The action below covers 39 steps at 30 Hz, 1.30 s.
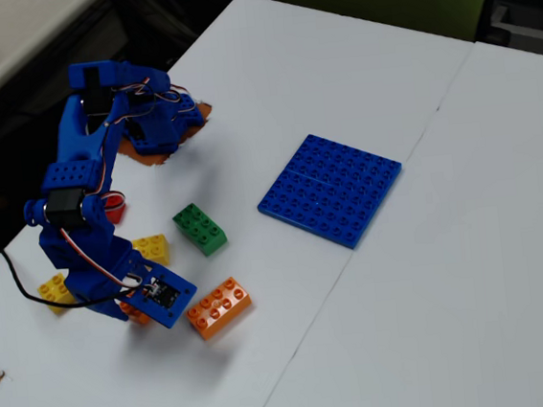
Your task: Pick up the 2x2 orange block and go up the 8x8 blue block.
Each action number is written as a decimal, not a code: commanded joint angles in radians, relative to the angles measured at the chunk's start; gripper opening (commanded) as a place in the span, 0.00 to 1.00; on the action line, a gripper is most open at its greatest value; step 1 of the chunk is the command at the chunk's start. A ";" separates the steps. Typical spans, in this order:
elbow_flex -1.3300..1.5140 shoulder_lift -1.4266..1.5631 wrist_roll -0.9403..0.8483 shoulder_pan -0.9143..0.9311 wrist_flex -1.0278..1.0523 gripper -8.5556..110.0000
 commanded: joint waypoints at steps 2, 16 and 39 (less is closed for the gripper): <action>-0.048 0.008 0.011 -0.006 -0.002 0.23; -0.051 0.014 0.023 -0.015 -0.011 0.07; -0.123 0.360 0.331 -0.252 0.368 0.07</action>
